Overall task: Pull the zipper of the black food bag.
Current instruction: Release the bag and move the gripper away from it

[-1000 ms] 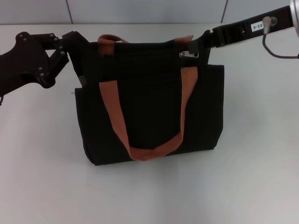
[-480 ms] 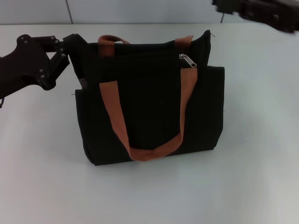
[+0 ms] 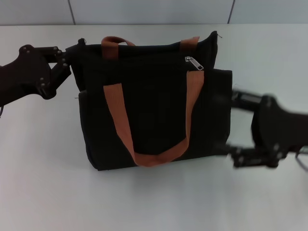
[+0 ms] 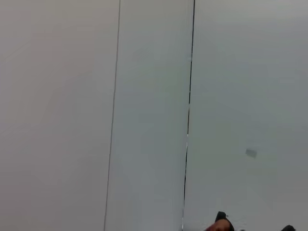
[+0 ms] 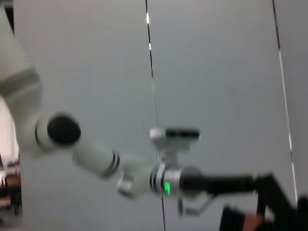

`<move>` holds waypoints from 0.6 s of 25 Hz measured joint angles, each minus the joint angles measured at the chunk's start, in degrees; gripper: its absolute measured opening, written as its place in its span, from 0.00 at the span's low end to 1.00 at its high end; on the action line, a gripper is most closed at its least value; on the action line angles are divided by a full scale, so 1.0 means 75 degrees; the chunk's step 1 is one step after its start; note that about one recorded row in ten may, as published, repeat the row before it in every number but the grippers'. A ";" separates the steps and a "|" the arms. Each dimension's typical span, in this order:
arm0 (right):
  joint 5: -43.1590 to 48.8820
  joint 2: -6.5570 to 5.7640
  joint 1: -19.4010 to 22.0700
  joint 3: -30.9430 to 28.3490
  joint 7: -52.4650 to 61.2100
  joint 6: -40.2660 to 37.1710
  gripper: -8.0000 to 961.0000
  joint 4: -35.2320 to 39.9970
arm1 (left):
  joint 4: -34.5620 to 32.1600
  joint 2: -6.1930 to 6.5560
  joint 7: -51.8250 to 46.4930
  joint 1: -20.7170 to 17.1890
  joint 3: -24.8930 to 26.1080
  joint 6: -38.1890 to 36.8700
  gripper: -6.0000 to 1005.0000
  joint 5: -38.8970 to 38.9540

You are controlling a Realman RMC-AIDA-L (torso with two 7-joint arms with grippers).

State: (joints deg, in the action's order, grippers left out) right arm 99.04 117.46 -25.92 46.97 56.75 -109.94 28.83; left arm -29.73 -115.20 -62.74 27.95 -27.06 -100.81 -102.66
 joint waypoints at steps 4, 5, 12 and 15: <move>0.0473 0.0077 0.0041 0.0002 -0.0162 0.0515 0.82 -0.0161 | -0.0022 0.0007 -0.0296 -0.0023 -0.0002 0.0085 0.07 -0.0012; 0.0641 0.0093 0.0000 0.0002 -0.0235 0.0759 0.87 -0.0310 | -0.0056 0.0017 -0.0524 -0.0051 -0.0002 0.0134 0.07 -0.0015; 0.0802 0.0110 -0.0164 0.0005 -0.0468 0.0953 0.86 -0.0579 | -0.0443 0.0281 -0.1408 -0.0140 -0.0093 0.0184 0.11 -0.0513; 0.0875 0.0176 -0.0206 0.0008 -0.0485 0.1008 0.86 -0.0587 | -0.1072 0.0633 -0.2243 -0.0185 -0.0081 0.0005 0.17 -0.1296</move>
State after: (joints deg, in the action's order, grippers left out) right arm 105.60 118.78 -27.46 47.02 53.12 -102.38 24.43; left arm -37.77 -110.45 -79.57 26.56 -27.67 -100.77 -112.38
